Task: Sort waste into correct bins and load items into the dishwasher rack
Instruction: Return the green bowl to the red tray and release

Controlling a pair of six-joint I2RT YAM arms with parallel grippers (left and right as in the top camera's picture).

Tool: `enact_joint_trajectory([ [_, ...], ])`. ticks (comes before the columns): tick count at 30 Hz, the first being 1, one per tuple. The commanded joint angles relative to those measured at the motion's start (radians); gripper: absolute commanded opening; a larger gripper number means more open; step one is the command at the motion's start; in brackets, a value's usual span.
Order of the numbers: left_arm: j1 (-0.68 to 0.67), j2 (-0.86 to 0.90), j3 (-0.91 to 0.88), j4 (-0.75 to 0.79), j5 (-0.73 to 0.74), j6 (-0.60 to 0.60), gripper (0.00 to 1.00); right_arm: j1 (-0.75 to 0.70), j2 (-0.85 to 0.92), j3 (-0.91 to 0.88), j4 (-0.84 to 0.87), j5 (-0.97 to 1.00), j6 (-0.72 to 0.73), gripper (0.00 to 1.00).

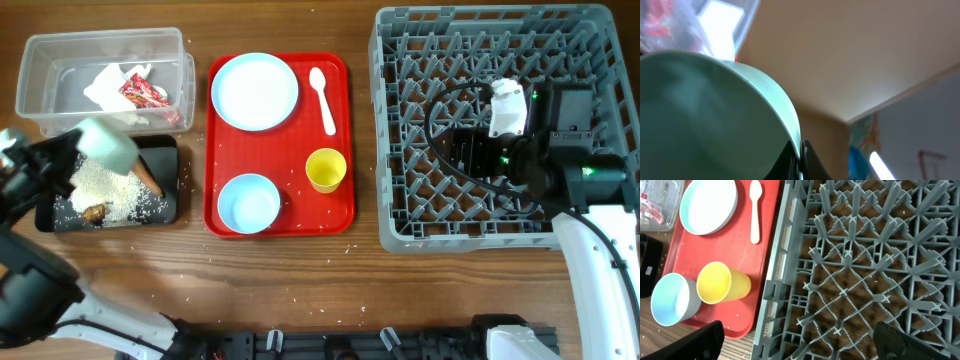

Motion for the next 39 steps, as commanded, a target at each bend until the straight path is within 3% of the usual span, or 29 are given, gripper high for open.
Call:
enact_joint_trajectory([
  [1, -0.192, -0.177, 0.003, 0.011, -0.079, 0.125, 0.04, -0.003, 0.003, -0.002, 0.002, -0.003, 0.031, 0.97],
  [3, -0.314, -0.246, 0.002, 0.078, -0.178, 0.112, 0.04, -0.003, 0.003, -0.002, 0.003, -0.002, 0.033, 0.97],
  [4, -0.398, -0.278, 0.003, 0.135, -0.292, 0.048, 0.04, -0.003, 0.003, -0.002, 0.003, -0.002, 0.032, 0.97],
  [6, -0.566, -0.309, 0.003, 0.264, -0.628, -0.159, 0.04, -0.003, 0.003, -0.002, 0.003, -0.002, 0.032, 0.97],
  [9, -0.846, -0.295, 0.002, 0.393, -1.133, -0.357, 0.04, -0.003, 0.003, -0.002, 0.006, -0.002, 0.032, 0.96],
  [13, -1.101, -0.235, 0.002, 0.48, -1.487, -0.408, 0.04, -0.003, 0.003, -0.002, 0.005, -0.003, 0.032, 0.97],
  [16, -1.223, -0.166, 0.002, 0.495, -1.622, -0.408, 0.04, -0.003, 0.003, -0.002, 0.002, -0.002, 0.032, 0.97],
  [23, -1.275, -0.021, 0.002, 0.5, -1.686, -0.439, 0.04, -0.003, 0.003, -0.002, 0.002, -0.002, 0.032, 0.97],
  [25, -1.275, -0.023, 0.004, 0.499, -1.68, -0.464, 0.15, -0.003, 0.003, -0.002, 0.003, -0.002, 0.032, 0.97],
  [27, -1.275, -0.038, 0.032, 0.475, -1.624, -0.463, 0.4, -0.003, 0.003, -0.002, 0.003, -0.002, 0.032, 0.97],
  [29, -1.275, -0.063, 0.102, 0.411, -1.513, -0.463, 0.48, -0.003, 0.003, -0.002, 0.005, -0.002, 0.032, 0.97],
  [34, -1.276, -0.133, 0.201, 0.362, -1.348, -0.462, 0.57, -0.003, 0.003, -0.002, 0.005, -0.002, 0.032, 0.97],
  [39, -1.314, -0.123, 0.169, 0.352, -1.343, -0.447, 0.6, -0.003, 0.003, -0.002, 0.006, -0.003, 0.032, 0.97],
])
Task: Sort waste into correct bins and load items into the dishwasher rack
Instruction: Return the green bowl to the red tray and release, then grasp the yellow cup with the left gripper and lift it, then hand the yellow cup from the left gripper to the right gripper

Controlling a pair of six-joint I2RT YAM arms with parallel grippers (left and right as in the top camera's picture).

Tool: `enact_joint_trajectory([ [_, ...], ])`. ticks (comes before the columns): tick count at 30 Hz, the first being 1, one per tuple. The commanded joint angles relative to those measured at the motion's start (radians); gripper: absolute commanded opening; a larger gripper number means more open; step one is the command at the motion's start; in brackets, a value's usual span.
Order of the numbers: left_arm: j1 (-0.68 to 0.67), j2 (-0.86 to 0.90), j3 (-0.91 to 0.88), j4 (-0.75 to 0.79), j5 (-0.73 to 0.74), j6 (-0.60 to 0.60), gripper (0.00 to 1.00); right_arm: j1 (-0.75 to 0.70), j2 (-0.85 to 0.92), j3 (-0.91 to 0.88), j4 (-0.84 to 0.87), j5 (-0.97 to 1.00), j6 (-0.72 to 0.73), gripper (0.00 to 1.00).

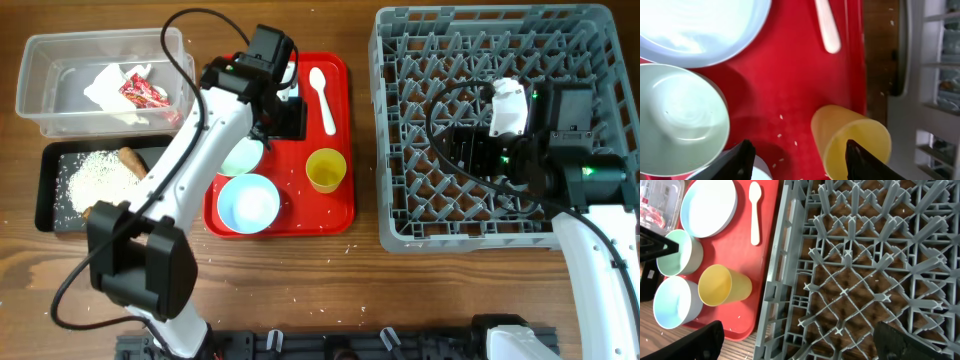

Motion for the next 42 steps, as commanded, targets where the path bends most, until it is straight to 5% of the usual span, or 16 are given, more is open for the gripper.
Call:
enact_joint_trajectory([
  [1, -0.047, 0.01, -0.039, 0.009, 0.046, 0.01, 0.6, -0.003, 0.002, -0.002, 0.002, -0.002, 0.01, 0.97],
  [6, -0.122, 0.035, -0.118, 0.04, 0.031, 0.032, 0.6, -0.003, 0.002, -0.002, 0.002, -0.002, 0.01, 0.97],
  [16, -0.152, 0.071, -0.216, 0.142, -0.07, -0.029, 0.27, -0.003, 0.002, -0.002, 0.003, -0.002, 0.01, 0.97],
  [18, -0.152, 0.071, -0.216, 0.15, -0.069, -0.031, 0.04, -0.003, 0.002, -0.002, 0.003, -0.002, 0.009, 0.97],
  [21, -0.146, 0.066, -0.205, 0.153, -0.034, -0.058, 0.04, -0.003, 0.002, -0.002, 0.004, -0.009, 0.01, 0.97],
  [26, -0.037, -0.005, -0.16, 0.13, 0.299, -0.039, 0.04, -0.003, 0.002, -0.002, 0.02, -0.151, 0.011, 0.99],
  [28, 0.061, -0.047, -0.16, 0.144, 0.606, 0.014, 0.04, -0.002, 0.003, -0.002, 0.057, -0.285, 0.011, 0.99],
  [34, 0.242, -0.058, -0.16, 0.139, 1.172, 0.056, 0.04, 0.042, 0.063, -0.002, 0.206, -0.591, 0.005, 1.0],
  [42, 0.259, -0.059, -0.16, 0.143, 1.449, 0.055, 0.04, 0.172, 0.219, -0.002, 0.564, -0.945, 0.011, 1.0],
])
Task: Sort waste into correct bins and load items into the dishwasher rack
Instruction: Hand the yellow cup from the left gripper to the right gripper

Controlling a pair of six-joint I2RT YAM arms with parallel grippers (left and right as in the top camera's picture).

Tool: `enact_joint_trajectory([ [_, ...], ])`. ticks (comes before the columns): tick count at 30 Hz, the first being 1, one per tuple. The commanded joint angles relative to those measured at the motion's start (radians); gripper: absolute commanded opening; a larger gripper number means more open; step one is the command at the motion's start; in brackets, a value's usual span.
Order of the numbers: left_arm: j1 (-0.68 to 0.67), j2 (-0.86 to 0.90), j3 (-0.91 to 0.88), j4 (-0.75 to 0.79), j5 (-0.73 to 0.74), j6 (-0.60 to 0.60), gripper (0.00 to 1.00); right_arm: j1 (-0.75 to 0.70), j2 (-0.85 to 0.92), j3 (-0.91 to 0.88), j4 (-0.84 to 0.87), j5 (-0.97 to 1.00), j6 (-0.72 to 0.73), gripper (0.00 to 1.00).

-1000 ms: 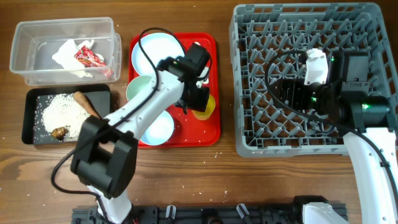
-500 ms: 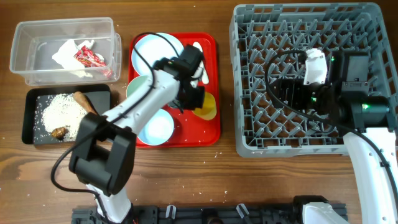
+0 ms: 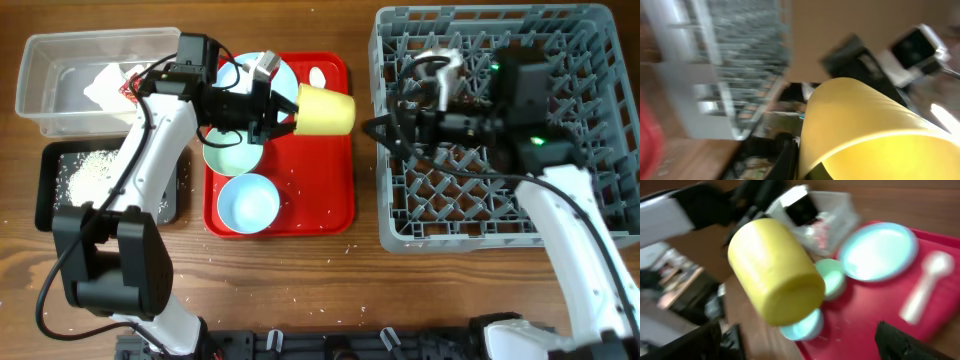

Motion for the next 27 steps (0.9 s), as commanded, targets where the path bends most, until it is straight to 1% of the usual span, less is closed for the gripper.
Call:
enact_joint_trajectory([
  [1, -0.002, -0.018, 0.013, -0.003, 0.161, 0.021, 0.04, 0.03, 0.055, -0.001, 0.119, -0.276, 0.002, 1.0],
  [3, -0.002, -0.018, 0.013, -0.006, 0.162, 0.017, 0.04, 0.04, 0.069, -0.001, 0.161, -0.285, 0.03, 1.0],
  [8, -0.009, -0.019, 0.013, -0.01, 0.162, 0.013, 0.04, 0.081, 0.096, -0.001, 0.212, -0.259, 0.031, 0.99],
  [14, -0.033, -0.019, 0.013, -0.006, 0.161, 0.014, 0.04, 0.106, 0.103, -0.001, 0.301, -0.251, 0.074, 0.86],
  [16, -0.033, -0.019, 0.013, -0.006, 0.161, 0.014, 0.04, 0.107, 0.103, -0.001, 0.305, -0.251, 0.074, 0.78],
  [18, -0.034, -0.019, 0.013, -0.005, 0.161, 0.019, 0.04, 0.107, 0.103, -0.001, 0.309, -0.251, 0.073, 0.73],
  [20, -0.035, -0.019, 0.013, -0.005, 0.16, 0.022, 0.06, 0.107, 0.103, -0.001, 0.31, -0.251, 0.073, 0.66],
  [22, -0.035, -0.019, 0.013, -0.005, 0.158, 0.022, 0.11, 0.107, 0.103, -0.001, 0.309, -0.251, 0.073, 0.59],
  [23, -0.034, -0.019, 0.013, -0.005, 0.157, 0.022, 0.19, 0.107, 0.103, -0.001, 0.309, -0.251, 0.073, 0.56],
  [24, -0.035, -0.019, 0.013, -0.005, 0.15, 0.022, 0.26, 0.106, 0.103, -0.001, 0.309, -0.251, 0.074, 0.55],
  [25, -0.034, -0.019, 0.013, -0.005, 0.14, 0.022, 0.29, 0.106, 0.103, -0.001, 0.31, -0.251, 0.074, 0.54],
  [26, -0.035, -0.019, 0.013, -0.005, 0.123, 0.022, 0.34, 0.106, 0.103, -0.001, 0.312, -0.251, 0.073, 0.52],
  [27, -0.035, -0.019, 0.013, -0.005, 0.105, 0.021, 0.42, 0.101, 0.103, -0.001, 0.312, -0.251, 0.074, 0.52],
])
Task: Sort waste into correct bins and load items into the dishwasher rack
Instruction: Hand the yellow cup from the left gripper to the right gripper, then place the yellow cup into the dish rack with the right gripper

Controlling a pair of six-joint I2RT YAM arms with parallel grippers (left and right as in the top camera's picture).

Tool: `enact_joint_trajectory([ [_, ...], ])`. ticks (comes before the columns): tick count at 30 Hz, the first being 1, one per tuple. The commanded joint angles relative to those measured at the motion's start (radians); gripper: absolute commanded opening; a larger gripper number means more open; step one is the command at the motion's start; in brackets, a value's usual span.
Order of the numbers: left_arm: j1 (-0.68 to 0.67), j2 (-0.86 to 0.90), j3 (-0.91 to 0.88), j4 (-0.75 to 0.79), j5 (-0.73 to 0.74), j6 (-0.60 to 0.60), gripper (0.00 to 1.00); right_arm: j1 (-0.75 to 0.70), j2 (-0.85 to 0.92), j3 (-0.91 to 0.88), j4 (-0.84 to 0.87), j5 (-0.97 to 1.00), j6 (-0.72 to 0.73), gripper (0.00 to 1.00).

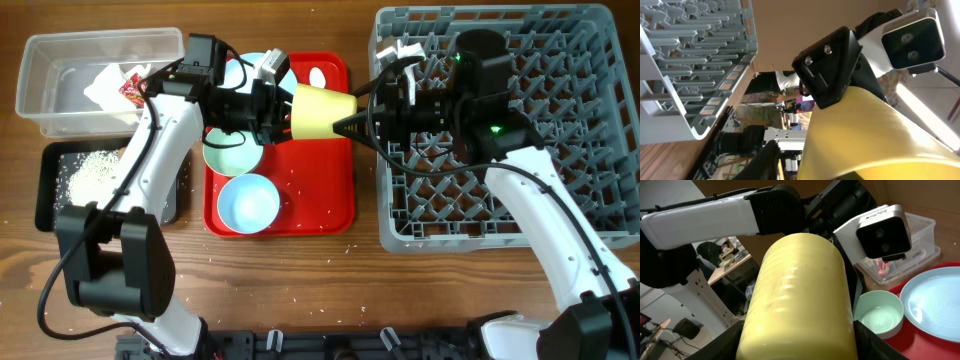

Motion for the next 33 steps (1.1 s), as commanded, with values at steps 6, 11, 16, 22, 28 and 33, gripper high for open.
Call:
enact_joint_trajectory([
  [6, -0.005, -0.018, 0.012, 0.002, -0.084, 0.012, 0.57, -0.143, 0.007, 0.0, -0.045, 0.053, 0.089, 0.48],
  [11, -0.006, -0.018, 0.012, 0.001, -0.361, 0.012, 0.63, -0.237, -0.029, 0.006, -0.271, 0.375, 0.127, 0.48],
  [16, -0.006, -0.018, 0.011, -0.012, -0.809, 0.012, 0.63, -0.216, -0.165, 0.106, -0.644, 0.786, 0.126, 0.48],
  [22, -0.006, -0.018, 0.011, -0.025, -1.09, 0.012, 0.68, -0.084, -0.199, 0.166, -0.985, 1.152, 0.204, 0.48],
  [28, -0.006, -0.018, 0.011, -0.029, -1.165, 0.012, 0.69, -0.006, -0.121, 0.151, -1.238, 1.372, 0.321, 0.48],
  [33, -0.005, -0.018, 0.011, -0.029, -1.17, 0.012, 0.69, -0.006, -0.054, 0.103, -1.19, 1.379, 0.319, 0.48],
])
